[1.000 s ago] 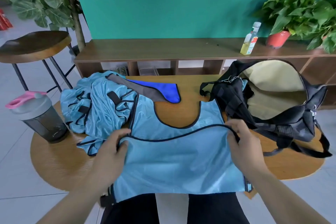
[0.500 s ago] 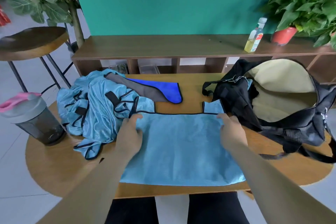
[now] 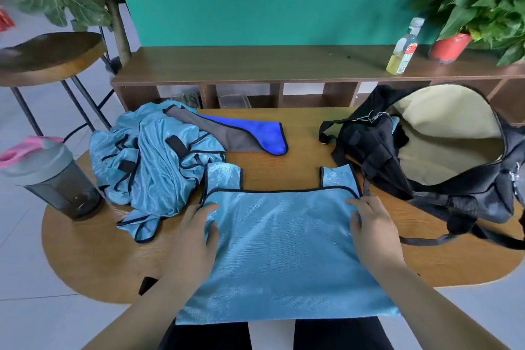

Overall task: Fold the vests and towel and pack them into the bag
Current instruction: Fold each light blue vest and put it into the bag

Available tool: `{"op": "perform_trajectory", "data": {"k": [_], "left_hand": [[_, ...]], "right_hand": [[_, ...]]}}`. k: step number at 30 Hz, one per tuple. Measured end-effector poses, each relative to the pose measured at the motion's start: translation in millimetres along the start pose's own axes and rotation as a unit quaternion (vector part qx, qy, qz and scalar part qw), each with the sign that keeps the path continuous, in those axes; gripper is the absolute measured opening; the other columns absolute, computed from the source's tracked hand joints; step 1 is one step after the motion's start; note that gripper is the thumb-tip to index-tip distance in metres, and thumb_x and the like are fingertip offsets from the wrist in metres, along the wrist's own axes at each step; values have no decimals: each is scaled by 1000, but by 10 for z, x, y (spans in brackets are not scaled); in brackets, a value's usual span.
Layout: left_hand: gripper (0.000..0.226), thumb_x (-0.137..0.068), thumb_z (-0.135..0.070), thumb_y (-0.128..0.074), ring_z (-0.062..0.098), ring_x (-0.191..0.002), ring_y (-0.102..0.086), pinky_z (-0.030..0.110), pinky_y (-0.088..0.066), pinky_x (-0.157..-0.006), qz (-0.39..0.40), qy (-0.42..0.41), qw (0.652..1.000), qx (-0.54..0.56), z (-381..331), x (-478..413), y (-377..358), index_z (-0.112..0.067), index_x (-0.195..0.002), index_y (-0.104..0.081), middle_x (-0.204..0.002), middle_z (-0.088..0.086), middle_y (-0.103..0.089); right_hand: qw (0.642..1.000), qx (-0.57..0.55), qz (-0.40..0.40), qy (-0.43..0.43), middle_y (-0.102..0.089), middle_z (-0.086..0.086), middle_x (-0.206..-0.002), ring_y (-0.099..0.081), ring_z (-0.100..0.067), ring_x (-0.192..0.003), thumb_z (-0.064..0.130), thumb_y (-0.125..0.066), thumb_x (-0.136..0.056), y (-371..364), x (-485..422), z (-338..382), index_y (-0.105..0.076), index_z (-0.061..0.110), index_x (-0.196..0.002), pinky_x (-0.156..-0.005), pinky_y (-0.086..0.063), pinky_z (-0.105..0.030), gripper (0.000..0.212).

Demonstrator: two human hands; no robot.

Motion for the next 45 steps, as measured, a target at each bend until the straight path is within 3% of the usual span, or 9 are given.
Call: {"op": "perform_trajectory", "data": {"k": [2, 8, 13, 17, 26, 34, 38, 42, 45], "left_hand": [[33, -104, -15, -56, 9, -65, -53, 23, -42, -69, -24, 0, 999, 24, -99, 0, 141, -30, -133, -61, -117, -15, -50], [26, -103, -13, -58, 9, -67, -53, 26, -44, -70, -95, -27, 994, 47, -430, -518, 453, -28, -122, -67, -114, -10, -59], [33, -98, -10, -61, 27, -89, -63, 35, -48, -81, 17, 38, 999, -35, -19, -923, -128, -16, -131, -65, -128, 10, -56], [38, -98, -8, -61, 32, -102, -61, 41, -53, -88, 1, 4, 997, -76, 150, -706, -236, -12, -136, -62, -126, 7, -50], [40, -103, -6, -54, 15, -70, -57, 35, -53, -80, -65, -3, 997, -34, 26, -631, 3, -12, -142, -61, -130, -1, -51], [43, -101, -5, -52, 33, -87, -66, 46, -57, -71, -68, 29, 991, -110, -12, -791, 13, -14, -143, -58, -138, 4, -49], [49, -99, -4, -52, 33, -94, -64, 46, -58, -70, 6, 14, 981, -195, 137, -850, -169, -11, -147, -54, -136, 7, -44], [52, -92, -3, -64, 38, -109, -58, 50, -58, -82, -4, -22, 970, -244, 73, -822, -155, -5, -144, -55, -138, 15, -42], [57, -86, -7, -68, 46, -128, -46, 56, -46, -102, -62, -82, 953, -285, -286, -642, -33, -4, -142, -56, -146, 23, -43]], "right_hand": [[999, -3, -28, 15, -56, 1, -118, -60, -21, -89, -3, -59, -99, 156, -24, 99, -69, 8, -130, -63, -44, -27, 34], [996, -49, -62, -33, -54, 0, -125, -57, -13, -75, 8, -49, -106, 445, -464, 326, -67, 15, -131, -59, -44, -29, 31], [984, -5, 64, -164, -44, -6, -141, -60, -28, -95, 2, -45, -101, -97, -743, -71, -59, 18, -144, -75, -55, -40, 48], [985, 37, 91, -139, -40, -2, -137, -45, -27, -125, -7, -48, -95, -321, -569, -202, -54, 15, -150, -101, -50, -38, 59], [993, -32, 13, -114, -49, -3, -132, -55, -20, -94, 2, -48, -103, -63, -520, -92, -62, 11, -142, -77, -46, -31, 42], [984, 46, 69, -159, -40, 5, -134, -56, -23, -81, -13, -43, -86, -36, -728, -78, -51, 21, -151, -66, -51, -35, 74], [977, 95, 123, -147, -40, 2, -138, -52, -27, -106, -12, -46, -82, -169, -746, -145, -46, 23, -151, -84, -52, -38, 78], [970, 139, 145, -134, -39, -6, -136, -48, -32, -112, -9, -55, -83, -192, -766, -116, -44, 20, -147, -85, -52, -40, 70], [959, 250, 118, -62, -28, -9, -149, -38, -32, -129, 0, -63, -81, -77, -679, 174, -37, 21, -154, -103, -47, -43, 80]]}}
Point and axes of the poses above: each hand's wrist, its own x-axis away from the middle knuckle, its own y-axis out of the back of the hand, z = x × y, the point moved 9 cm from there along -x, towards the middle knuckle
